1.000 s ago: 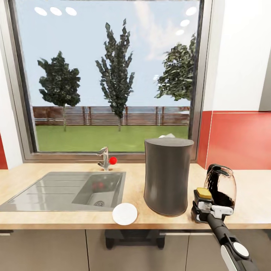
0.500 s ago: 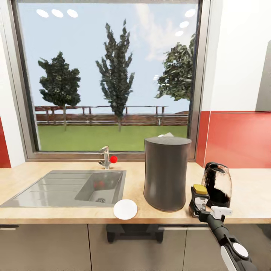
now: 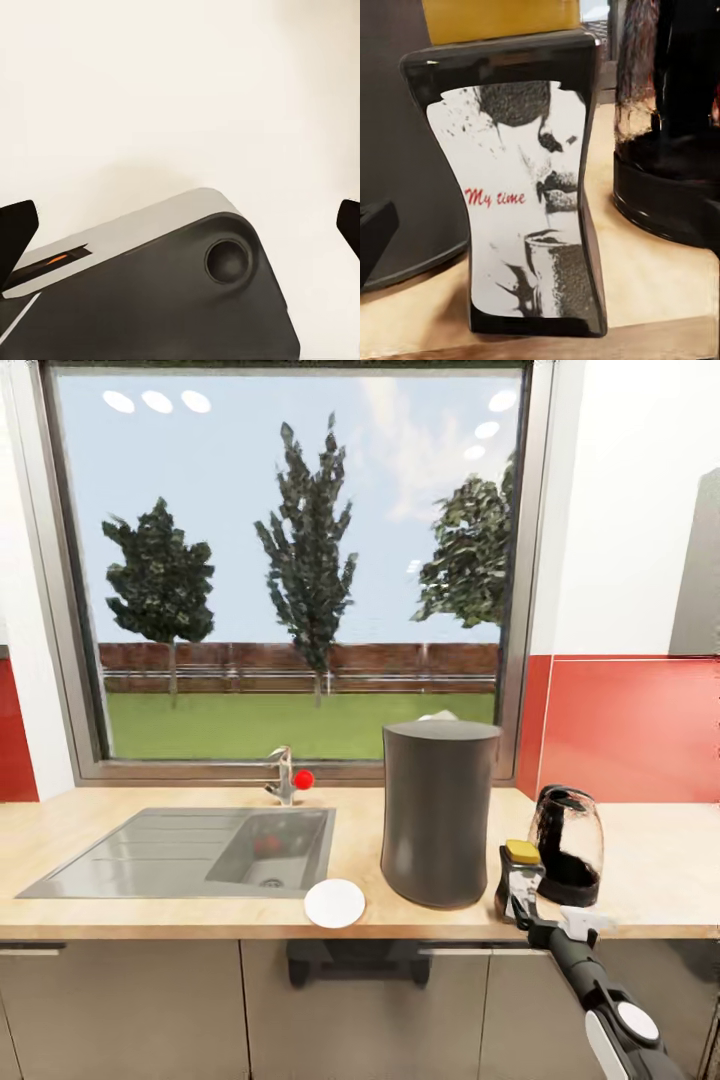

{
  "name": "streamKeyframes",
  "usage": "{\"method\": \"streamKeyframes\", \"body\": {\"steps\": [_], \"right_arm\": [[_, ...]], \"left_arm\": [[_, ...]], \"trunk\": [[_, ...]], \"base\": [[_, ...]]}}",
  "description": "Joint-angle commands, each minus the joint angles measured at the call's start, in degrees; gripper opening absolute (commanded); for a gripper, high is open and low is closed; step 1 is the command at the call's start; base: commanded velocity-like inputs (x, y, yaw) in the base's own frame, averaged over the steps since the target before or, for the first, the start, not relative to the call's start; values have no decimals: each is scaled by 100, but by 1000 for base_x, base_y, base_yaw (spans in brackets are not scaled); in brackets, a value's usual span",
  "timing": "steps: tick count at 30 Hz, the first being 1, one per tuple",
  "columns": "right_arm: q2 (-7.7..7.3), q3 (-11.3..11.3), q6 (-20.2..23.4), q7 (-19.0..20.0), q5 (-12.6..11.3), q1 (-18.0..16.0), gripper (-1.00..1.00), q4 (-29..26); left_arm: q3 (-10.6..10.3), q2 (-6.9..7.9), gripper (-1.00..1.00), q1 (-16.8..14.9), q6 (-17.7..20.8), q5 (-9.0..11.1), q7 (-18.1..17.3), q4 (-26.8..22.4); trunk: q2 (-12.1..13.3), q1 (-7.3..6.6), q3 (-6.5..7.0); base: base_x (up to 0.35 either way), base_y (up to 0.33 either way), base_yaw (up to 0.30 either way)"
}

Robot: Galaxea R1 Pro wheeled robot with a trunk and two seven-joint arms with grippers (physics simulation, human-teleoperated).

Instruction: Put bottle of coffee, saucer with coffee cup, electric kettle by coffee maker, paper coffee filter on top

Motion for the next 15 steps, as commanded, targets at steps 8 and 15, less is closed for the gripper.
{"method": "streamKeyframes", "body": {"steps": [8,15], "right_arm": [[7,-8,3,22,31,-38,100,96],[9,-8,75,8,54,-54,100,118]], "left_arm": [[48,-1,100,4,6,-10,-40,-4],[40,-1,100,4,3,-24,-40,-6]], "trunk": [[-5,-2,-7],[-5,-2,-7]], "base": [[-189,0,0],[-29,0,0]]}}
